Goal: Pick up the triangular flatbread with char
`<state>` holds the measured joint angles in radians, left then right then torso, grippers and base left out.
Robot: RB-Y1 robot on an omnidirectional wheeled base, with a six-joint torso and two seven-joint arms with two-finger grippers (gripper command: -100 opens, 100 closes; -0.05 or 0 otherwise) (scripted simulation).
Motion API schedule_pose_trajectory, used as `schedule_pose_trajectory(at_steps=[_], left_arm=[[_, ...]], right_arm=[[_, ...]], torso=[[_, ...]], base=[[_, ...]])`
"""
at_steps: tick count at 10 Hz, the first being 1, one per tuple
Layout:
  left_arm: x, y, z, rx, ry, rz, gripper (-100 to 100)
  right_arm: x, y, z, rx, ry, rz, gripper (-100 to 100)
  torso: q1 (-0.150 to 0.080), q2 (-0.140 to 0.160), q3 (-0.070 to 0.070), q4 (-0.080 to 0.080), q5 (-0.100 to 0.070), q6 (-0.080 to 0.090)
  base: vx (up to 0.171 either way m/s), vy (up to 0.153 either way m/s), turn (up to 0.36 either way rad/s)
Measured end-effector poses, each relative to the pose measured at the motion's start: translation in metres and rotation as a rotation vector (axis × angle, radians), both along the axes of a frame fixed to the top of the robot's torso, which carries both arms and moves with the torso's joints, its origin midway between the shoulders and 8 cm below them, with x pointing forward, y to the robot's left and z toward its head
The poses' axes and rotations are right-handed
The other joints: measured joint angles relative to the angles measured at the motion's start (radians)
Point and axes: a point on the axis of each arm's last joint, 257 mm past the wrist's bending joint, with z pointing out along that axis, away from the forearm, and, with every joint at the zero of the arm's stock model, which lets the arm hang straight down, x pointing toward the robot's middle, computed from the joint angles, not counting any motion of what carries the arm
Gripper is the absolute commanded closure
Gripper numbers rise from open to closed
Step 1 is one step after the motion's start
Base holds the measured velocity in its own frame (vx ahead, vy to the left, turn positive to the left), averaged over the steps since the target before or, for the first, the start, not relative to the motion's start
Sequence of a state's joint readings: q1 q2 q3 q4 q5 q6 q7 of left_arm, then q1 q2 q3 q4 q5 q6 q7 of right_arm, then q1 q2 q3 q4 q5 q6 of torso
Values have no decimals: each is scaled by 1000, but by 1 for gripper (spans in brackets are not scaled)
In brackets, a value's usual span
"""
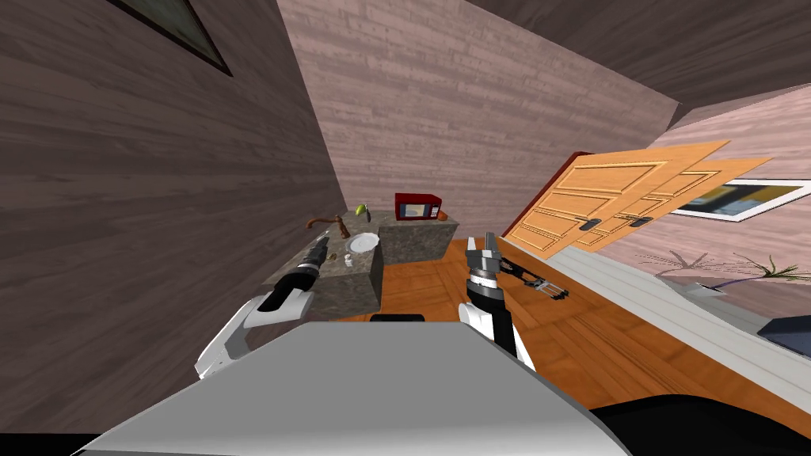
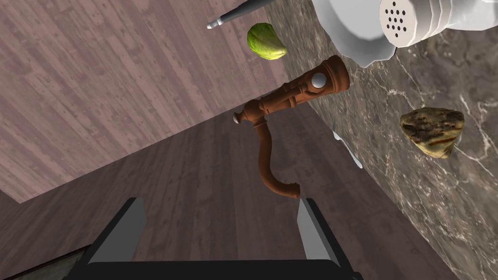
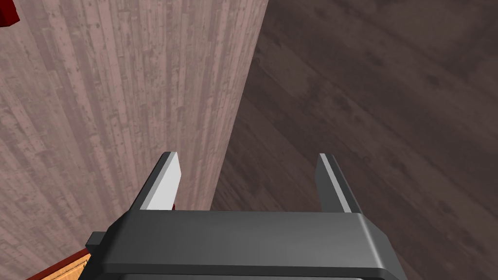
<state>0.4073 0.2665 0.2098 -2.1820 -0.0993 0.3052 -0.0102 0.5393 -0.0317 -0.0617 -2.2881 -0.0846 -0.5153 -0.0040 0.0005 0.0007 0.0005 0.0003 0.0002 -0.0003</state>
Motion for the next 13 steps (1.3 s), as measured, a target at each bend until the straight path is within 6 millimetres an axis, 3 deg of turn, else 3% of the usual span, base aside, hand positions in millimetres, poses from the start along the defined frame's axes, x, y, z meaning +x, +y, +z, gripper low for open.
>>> schedule_pose_trajectory(at_steps=[9,13], left_arm=[[-20,77,-45,-16,197,196,-100],[-42,108,-64,-32,278,287,-100]], right_arm=[[0,0,0,0,0,0,0],[0,0,0,0,0,0,0]], torso=[[0,0,0,0,0,0],[0,0,0,0,0,0]], base=[[-18,4,-73],[-12,-1,-114]])
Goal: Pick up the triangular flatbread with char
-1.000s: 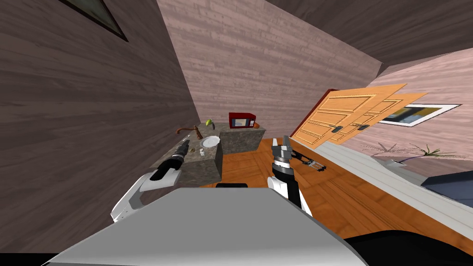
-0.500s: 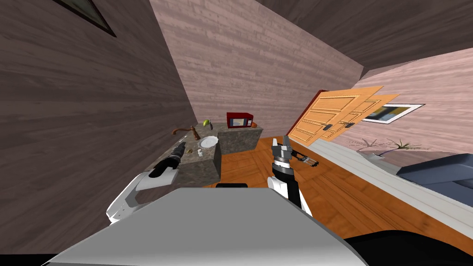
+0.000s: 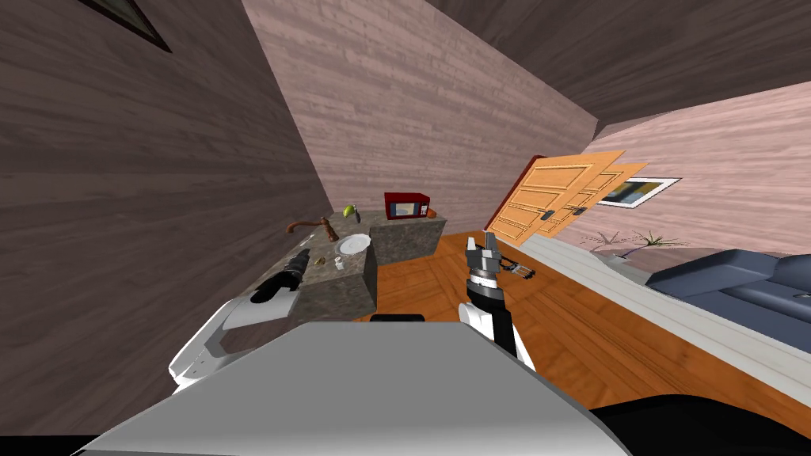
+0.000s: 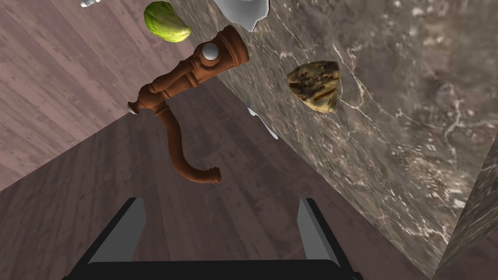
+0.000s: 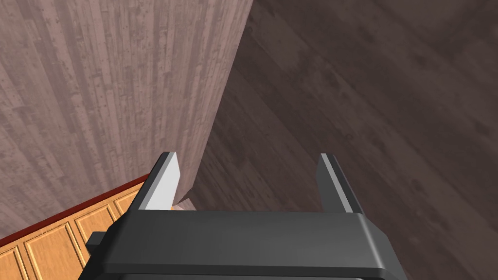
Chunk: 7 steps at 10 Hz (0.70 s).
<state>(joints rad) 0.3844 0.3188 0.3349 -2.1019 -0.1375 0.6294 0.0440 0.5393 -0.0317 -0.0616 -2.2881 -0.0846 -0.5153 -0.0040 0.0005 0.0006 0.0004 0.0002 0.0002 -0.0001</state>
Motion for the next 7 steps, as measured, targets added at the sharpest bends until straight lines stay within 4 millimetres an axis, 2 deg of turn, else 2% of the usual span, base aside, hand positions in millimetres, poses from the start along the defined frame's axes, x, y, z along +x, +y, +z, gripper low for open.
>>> schedule_pose_trajectory(at_steps=[3,4,7], left_arm=[[-10,25,-12,-17,58,77,-100],[-21,34,-19,-22,82,111,-100],[-37,59,-31,-43,138,190,-100]], right_arm=[[0,0,0,0,0,0,0],[0,0,0,0,0,0,0],[0,0,0,0,0,0,0]], torso=[[0,-1,0,0,0,0],[0,-1,0,0,0,0],[0,-1,-1,0,0,-1]], base=[[-7,-4,-130],[-4,-3,-85],[1,-6,-137]])
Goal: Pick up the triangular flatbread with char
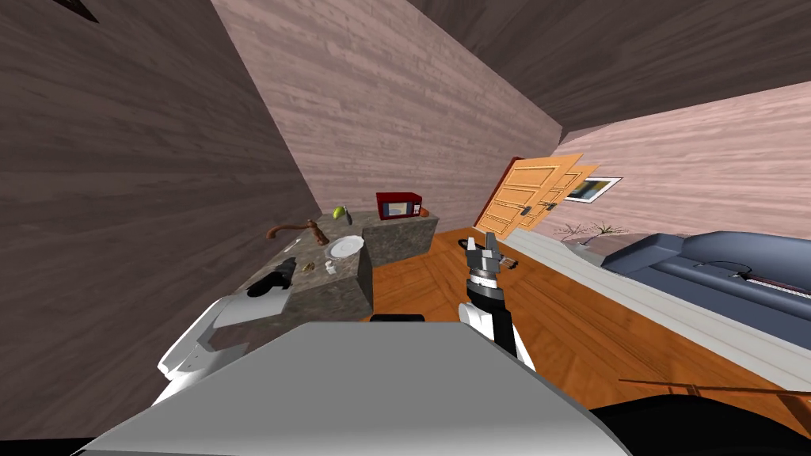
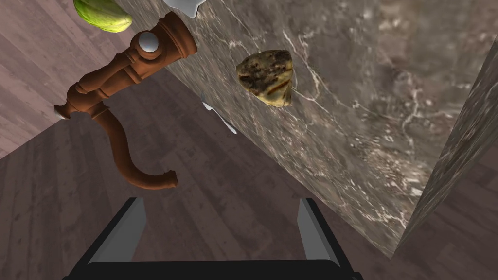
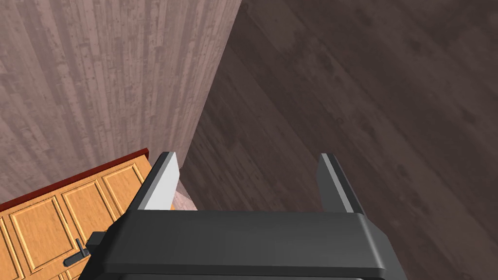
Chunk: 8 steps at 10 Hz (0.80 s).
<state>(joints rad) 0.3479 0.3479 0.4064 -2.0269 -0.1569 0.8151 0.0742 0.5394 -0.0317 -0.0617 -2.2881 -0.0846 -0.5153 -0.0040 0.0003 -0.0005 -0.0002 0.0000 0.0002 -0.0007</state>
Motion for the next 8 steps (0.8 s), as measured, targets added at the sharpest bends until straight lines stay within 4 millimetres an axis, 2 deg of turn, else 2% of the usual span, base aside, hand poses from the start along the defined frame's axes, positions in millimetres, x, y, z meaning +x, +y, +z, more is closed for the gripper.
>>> schedule_pose_trajectory(at_steps=[2,4,5,8], left_arm=[[-11,15,-8,-12,33,52,-100],[-32,35,-14,-27,72,124,-100],[-45,45,-24,-38,97,169,-100],[-70,69,-30,-61,143,258,-100]], right_arm=[[0,0,0,0,0,0,0],[0,0,0,0,0,0,0],[0,0,0,0,0,0,0],[0,0,0,0,0,0,0]], torso=[[0,0,0,0,0,0],[0,-1,0,0,0,1],[0,-1,-1,0,0,0],[0,-1,-1,0,0,0]], base=[[6,-7,-120],[17,-12,-239],[16,-6,-94],[22,-9,-213]])
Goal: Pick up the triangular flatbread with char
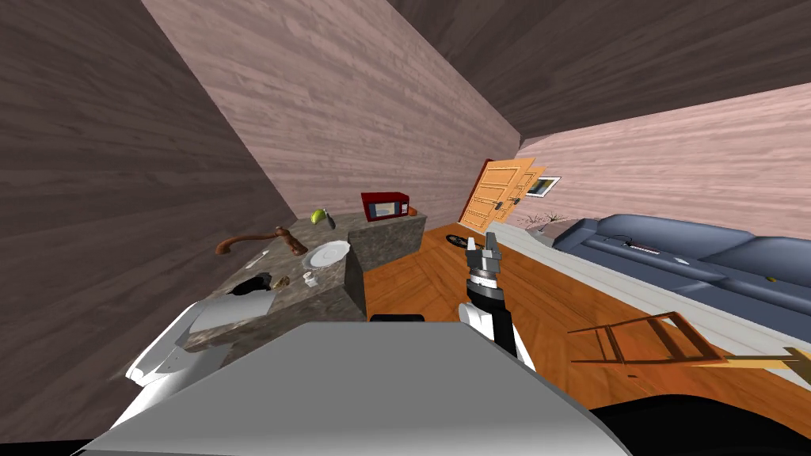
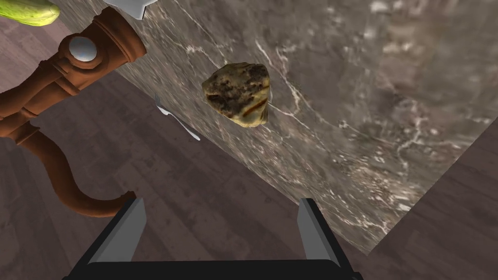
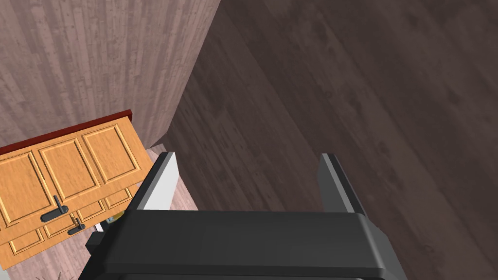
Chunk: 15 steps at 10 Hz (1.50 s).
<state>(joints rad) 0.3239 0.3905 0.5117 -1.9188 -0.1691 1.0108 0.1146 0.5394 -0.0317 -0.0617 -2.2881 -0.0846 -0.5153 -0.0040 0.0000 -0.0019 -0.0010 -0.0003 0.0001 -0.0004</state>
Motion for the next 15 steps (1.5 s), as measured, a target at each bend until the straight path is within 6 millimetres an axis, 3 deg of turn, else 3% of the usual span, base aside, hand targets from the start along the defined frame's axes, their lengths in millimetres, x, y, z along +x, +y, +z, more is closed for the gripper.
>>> schedule_pose_trajectory(at_steps=[5,8,9,10,12,13,15], left_arm=[[-47,38,-16,-48,75,164,-100],[-75,53,-37,-94,119,247,-100],[-76,53,-38,-97,121,251,0],[-76,53,-38,-97,121,251,-100],[-75,55,-47,-98,122,247,-100],[-75,55,-47,-97,120,245,100],[-76,55,-47,-97,121,247,100]], right_arm=[[0,0,0,0,0,0,0],[0,0,0,0,0,0,0],[0,0,0,0,0,0,0],[0,0,0,0,0,0,0],[0,0,0,0,0,0,0],[0,0,0,0,0,0,0],[0,0,0,0,0,0,0]], torso=[[0,-1,0,0,0,0],[0,-1,-1,0,0,-1],[0,0,0,0,0,-1],[0,1,0,0,0,-1],[3,0,0,0,1,-1],[2,0,0,0,1,-1],[0,1,0,0,0,0]], base=[[32,-6,-181],[29,-3,-124],[0,0,0],[10,29,31],[23,41,17],[0,3,11],[0,0,0]])
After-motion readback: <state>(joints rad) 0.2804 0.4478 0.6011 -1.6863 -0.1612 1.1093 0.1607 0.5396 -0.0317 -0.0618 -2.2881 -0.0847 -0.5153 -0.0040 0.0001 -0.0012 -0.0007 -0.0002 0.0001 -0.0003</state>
